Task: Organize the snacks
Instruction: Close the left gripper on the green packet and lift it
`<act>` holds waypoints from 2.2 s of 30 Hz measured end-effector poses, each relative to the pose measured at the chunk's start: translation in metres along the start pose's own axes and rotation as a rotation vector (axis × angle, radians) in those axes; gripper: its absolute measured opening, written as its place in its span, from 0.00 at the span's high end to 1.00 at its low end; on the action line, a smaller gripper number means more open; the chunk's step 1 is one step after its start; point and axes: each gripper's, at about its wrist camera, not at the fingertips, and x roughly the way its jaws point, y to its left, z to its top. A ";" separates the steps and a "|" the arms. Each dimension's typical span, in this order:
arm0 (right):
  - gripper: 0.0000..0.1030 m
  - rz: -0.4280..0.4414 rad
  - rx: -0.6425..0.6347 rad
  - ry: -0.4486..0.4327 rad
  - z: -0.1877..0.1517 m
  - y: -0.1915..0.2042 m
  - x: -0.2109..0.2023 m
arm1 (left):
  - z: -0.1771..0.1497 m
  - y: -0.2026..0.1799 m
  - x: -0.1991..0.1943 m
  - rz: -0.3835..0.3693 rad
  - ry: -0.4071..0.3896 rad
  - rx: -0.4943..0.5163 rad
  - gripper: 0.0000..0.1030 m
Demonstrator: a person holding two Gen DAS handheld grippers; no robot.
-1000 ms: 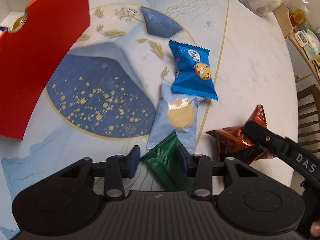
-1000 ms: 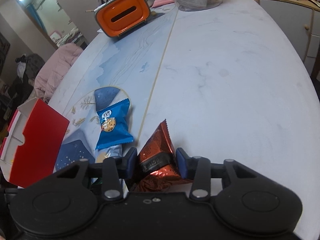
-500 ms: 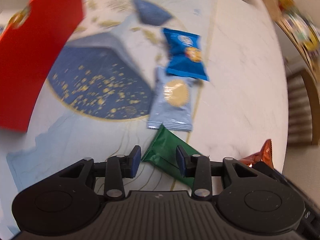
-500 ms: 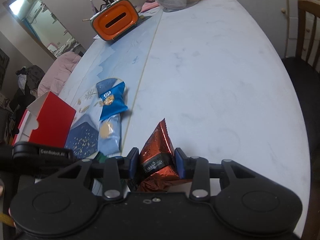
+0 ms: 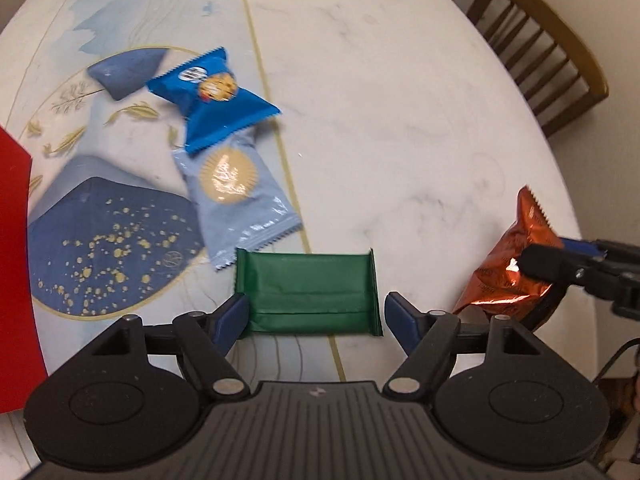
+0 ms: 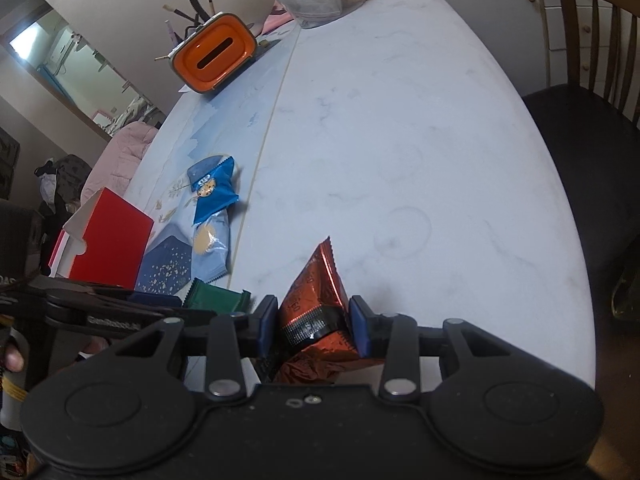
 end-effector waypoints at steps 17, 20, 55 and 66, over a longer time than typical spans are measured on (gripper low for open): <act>0.64 0.006 0.021 -0.011 -0.005 -0.005 -0.002 | -0.011 -0.007 0.015 0.119 -0.040 0.000 0.13; 0.64 0.003 0.018 -0.009 -0.005 -0.005 -0.002 | -0.012 -0.004 0.014 0.113 -0.053 -0.016 0.13; 0.64 -0.009 -0.040 -0.032 -0.013 0.053 -0.003 | -0.044 0.099 -0.053 -0.150 -0.128 -0.366 0.67; 0.64 -0.027 -0.057 -0.039 -0.023 0.090 0.003 | -0.059 0.140 -0.077 -0.163 -0.156 -0.375 0.84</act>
